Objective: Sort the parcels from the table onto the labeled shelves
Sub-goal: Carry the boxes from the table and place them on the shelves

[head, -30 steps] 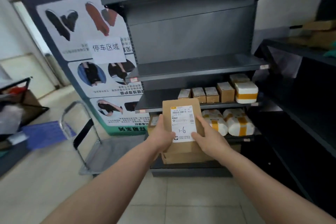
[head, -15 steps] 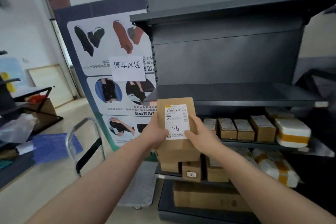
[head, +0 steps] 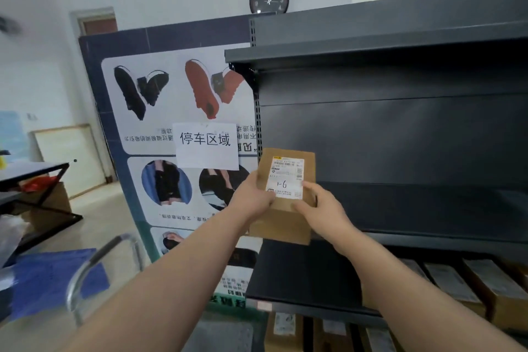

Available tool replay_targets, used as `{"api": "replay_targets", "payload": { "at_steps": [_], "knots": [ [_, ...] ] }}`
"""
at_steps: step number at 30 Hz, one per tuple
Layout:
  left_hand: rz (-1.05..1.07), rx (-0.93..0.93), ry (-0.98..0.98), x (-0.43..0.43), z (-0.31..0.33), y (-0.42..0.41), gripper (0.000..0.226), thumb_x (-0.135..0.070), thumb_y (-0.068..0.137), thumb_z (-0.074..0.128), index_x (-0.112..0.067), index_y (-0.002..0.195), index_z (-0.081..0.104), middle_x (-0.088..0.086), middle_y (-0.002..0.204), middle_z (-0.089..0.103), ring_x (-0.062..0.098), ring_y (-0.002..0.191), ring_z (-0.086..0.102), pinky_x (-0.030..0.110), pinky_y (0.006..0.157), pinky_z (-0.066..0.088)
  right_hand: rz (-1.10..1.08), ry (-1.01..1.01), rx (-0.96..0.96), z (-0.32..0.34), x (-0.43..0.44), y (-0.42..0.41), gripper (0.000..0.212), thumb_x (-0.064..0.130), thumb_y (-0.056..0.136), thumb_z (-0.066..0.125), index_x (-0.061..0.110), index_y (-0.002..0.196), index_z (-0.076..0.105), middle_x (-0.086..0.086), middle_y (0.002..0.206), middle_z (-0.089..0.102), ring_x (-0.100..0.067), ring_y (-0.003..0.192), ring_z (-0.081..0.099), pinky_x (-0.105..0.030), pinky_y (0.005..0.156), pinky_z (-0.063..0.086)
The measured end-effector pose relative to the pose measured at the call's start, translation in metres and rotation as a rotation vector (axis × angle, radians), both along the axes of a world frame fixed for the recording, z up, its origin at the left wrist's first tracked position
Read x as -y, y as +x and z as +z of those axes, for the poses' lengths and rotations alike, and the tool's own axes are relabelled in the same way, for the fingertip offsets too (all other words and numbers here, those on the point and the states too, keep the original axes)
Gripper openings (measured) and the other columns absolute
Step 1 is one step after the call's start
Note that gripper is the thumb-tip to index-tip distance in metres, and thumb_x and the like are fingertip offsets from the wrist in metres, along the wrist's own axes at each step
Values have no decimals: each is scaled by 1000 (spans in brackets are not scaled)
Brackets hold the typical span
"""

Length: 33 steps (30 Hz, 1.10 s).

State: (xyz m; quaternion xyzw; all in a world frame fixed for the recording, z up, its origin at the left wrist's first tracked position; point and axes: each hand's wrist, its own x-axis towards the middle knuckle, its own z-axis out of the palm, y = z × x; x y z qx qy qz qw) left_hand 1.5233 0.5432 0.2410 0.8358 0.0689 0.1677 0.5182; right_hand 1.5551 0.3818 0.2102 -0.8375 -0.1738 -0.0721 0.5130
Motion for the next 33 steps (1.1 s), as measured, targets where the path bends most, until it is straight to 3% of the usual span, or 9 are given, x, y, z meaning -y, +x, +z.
{"api": "replay_targets", "payload": {
  "at_steps": [2, 4, 6, 9, 12, 15, 22, 28, 33],
  "knots": [
    [-32, 12, -16, -10, -1, 23, 49, -16, 84, 69, -23, 130, 53, -20, 95, 61, 6, 92, 62, 28, 80, 53, 22, -65, 35, 1, -6, 25, 57, 41, 90, 60, 32, 142, 40, 2, 150, 31, -18, 130, 39, -39, 104, 41],
    [-62, -22, 9, -18, -7, 44, 54, -13, 84, 70, -16, 135, 51, -14, 103, 63, 11, 99, 63, 33, 92, 52, 46, -202, 103, -1, -8, 47, 57, 38, 91, 60, 30, 144, 40, 1, 157, 18, -19, 138, 31, -35, 110, 33],
    [-46, -87, 122, -24, -17, 62, 54, -10, 87, 67, -14, 138, 49, -6, 114, 63, 13, 104, 60, 28, 95, 49, 58, -378, 199, -6, -9, 66, 49, 30, 94, 56, 30, 142, 43, 5, 159, 13, -17, 136, 34, -32, 110, 33],
    [12, -100, 445, -30, -33, 84, 42, -13, 90, 58, -16, 132, 56, 2, 123, 64, 16, 104, 59, 18, 87, 43, 56, -528, 289, -15, -15, 92, 41, 19, 98, 47, 30, 137, 47, 8, 150, 34, -15, 132, 36, -32, 107, 34],
    [70, -119, 692, -32, -35, 108, 38, -17, 91, 51, -16, 129, 56, 5, 121, 63, 24, 109, 60, 29, 90, 47, 67, -564, 353, -17, -23, 116, 40, 13, 96, 48, 25, 134, 49, 4, 142, 45, -17, 129, 38, -31, 103, 37],
    [124, -199, 820, -30, -30, 127, 34, -16, 94, 48, -17, 127, 54, 6, 118, 61, 26, 107, 60, 36, 89, 50, 65, -565, 378, -14, -30, 133, 38, 12, 95, 50, 23, 131, 51, 3, 138, 49, -18, 126, 41, -32, 102, 40],
    [133, -204, 848, -34, -36, 150, 33, -9, 94, 49, -16, 126, 53, 4, 121, 59, 21, 106, 60, 33, 92, 51, 30, -583, 336, -16, -42, 152, 40, 18, 93, 55, 26, 132, 48, 4, 140, 46, -19, 132, 36, -40, 106, 39],
    [128, -186, 848, -33, -36, 148, 37, -7, 93, 48, -17, 128, 51, 4, 124, 57, 22, 107, 59, 35, 91, 52, 15, -602, 348, -20, -41, 154, 41, 17, 95, 51, 28, 134, 45, 5, 143, 43, -20, 134, 35, -38, 104, 40],
    [131, -109, 905, -34, -41, 144, 48, -2, 90, 48, -17, 135, 46, 5, 137, 49, 25, 126, 48, 37, 103, 45, 49, -684, 293, -18, -35, 145, 60, 12, 96, 47, 33, 148, 26, 5, 158, 19, -22, 146, 12, -45, 116, 21]
  ]
}}
